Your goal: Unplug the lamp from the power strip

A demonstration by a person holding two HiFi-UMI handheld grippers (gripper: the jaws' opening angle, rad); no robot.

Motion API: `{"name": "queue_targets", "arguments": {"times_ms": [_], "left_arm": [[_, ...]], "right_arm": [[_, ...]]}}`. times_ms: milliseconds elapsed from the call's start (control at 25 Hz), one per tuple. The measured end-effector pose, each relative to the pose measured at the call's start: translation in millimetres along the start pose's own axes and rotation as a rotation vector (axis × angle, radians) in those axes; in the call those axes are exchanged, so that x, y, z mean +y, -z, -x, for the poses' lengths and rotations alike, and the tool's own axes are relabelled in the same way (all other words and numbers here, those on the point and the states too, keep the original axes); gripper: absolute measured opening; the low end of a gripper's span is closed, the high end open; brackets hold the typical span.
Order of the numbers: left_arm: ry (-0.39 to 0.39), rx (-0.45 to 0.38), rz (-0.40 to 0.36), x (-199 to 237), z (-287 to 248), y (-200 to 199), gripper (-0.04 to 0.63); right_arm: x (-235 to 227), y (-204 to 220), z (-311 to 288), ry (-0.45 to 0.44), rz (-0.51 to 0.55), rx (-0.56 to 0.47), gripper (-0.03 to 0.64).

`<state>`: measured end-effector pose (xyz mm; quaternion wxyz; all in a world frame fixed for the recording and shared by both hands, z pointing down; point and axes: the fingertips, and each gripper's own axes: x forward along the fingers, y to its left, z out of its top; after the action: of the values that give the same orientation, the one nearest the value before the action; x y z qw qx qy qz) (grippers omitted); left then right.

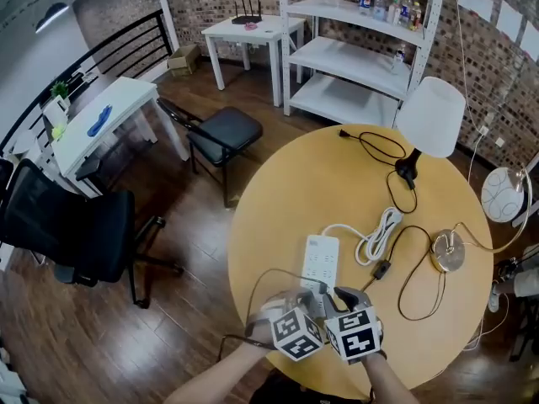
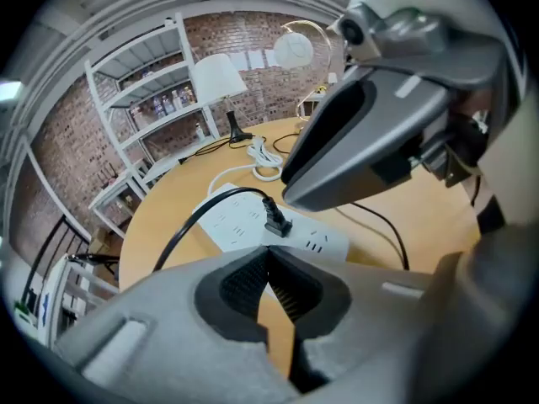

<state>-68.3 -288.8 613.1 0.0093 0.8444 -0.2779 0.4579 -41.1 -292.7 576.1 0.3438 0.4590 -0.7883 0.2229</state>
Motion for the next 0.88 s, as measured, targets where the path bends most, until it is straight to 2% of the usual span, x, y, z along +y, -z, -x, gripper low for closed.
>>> {"name": "queue_targets", "arguments": {"times_ms": [160, 320, 480, 640, 760, 880], "left_arm": [[-0.057, 0.022, -0.196, 1, -5, 3, 0.000], [-0.083, 0.025, -0.320, -4, -11, 8, 0.000], [-0.149, 0.044, -0.478, -3, -8, 4, 0.000], [-0.157, 0.040, -0.589, -6, -8, 2, 0.000], [-0.170, 0.071, -0.710, -9, -9, 4, 0.000], [-0.141, 0.068, -0.745, -15, -8, 1, 0.000]], "right_arm": [[0, 5, -19, 0.001, -0.031, 0.087, 0.083], [1, 6, -29, 0.012, -0.046, 0.116, 0.080], [1, 8, -34, 0.024, -0.059, 0.152, 0.075], [0, 9, -39, 0.020, -0.104, 0.167, 0.078], [0, 11, -39, 0.005, -0.117, 0.171, 0.071], [-2, 11, -37, 0.007, -0.122, 0.163, 0.066]]}}
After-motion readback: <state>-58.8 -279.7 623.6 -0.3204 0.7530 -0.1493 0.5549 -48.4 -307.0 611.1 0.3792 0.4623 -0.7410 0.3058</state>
